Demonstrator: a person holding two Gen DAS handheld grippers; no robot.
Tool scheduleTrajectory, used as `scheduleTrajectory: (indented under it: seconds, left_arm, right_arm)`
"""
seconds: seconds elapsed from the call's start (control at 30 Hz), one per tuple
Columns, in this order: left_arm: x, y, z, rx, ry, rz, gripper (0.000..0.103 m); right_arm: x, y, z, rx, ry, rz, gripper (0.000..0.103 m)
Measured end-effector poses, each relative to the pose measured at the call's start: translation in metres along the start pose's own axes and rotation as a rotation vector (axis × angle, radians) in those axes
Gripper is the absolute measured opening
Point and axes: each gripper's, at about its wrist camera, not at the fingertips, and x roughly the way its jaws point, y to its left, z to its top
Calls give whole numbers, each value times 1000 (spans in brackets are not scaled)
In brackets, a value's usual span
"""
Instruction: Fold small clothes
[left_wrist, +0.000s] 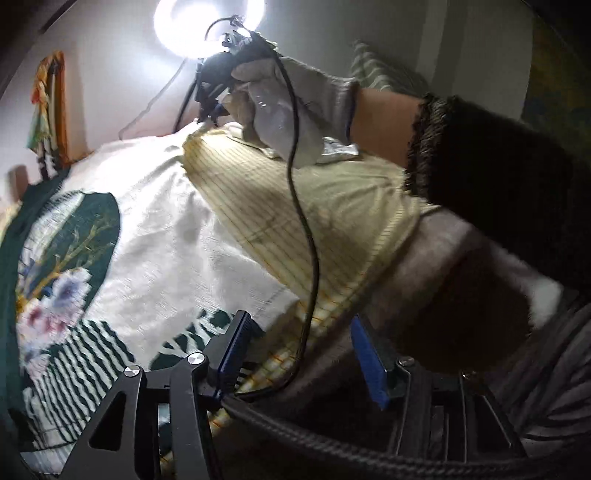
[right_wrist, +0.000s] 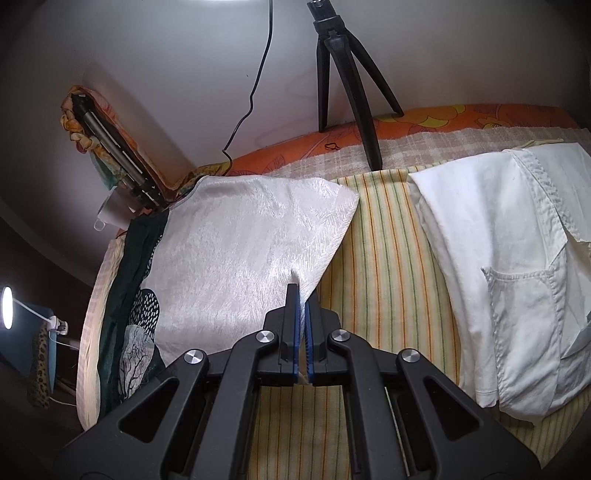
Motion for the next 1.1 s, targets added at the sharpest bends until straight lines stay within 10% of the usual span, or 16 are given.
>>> scheduleTrajectory:
  seconds: [0.57, 0.87, 1.1]
  left_arm:
    - [16, -6, 0, 136, 2, 214, 57]
    - [21, 4, 2, 119, 1, 206, 57]
    - [19, 6, 7, 85, -20, 103, 3]
  right_arm:
    - [-6, 3, 0, 6, -4, 16, 4]
    - [-18, 12, 9, 22, -8, 48, 4]
    - [-4, 23, 11, 5, 18, 14, 4]
